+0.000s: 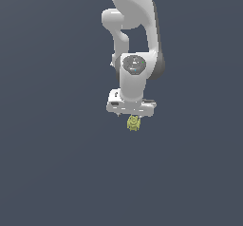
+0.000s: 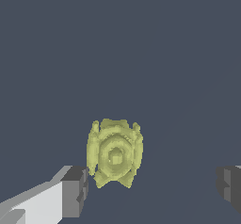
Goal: Pick up the object and move it to a goal position.
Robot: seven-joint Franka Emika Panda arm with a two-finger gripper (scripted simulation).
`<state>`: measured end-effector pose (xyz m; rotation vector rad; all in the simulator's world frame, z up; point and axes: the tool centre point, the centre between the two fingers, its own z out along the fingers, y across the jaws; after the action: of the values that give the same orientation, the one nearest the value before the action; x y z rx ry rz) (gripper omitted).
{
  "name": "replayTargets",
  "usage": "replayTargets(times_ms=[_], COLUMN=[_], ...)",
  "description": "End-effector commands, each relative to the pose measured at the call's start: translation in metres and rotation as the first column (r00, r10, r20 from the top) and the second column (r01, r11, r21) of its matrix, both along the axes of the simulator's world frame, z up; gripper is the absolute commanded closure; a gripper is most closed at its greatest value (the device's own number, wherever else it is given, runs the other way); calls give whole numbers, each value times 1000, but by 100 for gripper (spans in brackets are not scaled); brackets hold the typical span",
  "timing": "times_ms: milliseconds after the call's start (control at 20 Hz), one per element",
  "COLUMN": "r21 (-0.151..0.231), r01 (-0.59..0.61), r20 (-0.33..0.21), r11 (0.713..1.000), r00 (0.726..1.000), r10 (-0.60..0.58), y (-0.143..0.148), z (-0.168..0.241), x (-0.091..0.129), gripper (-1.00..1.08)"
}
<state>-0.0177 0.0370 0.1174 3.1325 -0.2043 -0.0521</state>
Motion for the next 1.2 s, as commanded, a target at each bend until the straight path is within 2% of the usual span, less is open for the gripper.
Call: replayTargets(times_ms=[0, 350, 800, 1150], r21=[-1, 0, 0, 0], r01=[27, 72, 75, 77], r20=[11, 30, 32, 33], r11=[1000, 997, 997, 997], r00=[1000, 997, 997, 996], r10=[-27, -72, -75, -77], y=[10, 25, 27, 28], z=[-9, -24, -31, -63], x=[-1, -4, -5, -6], gripper=[-92, -92, -92, -92])
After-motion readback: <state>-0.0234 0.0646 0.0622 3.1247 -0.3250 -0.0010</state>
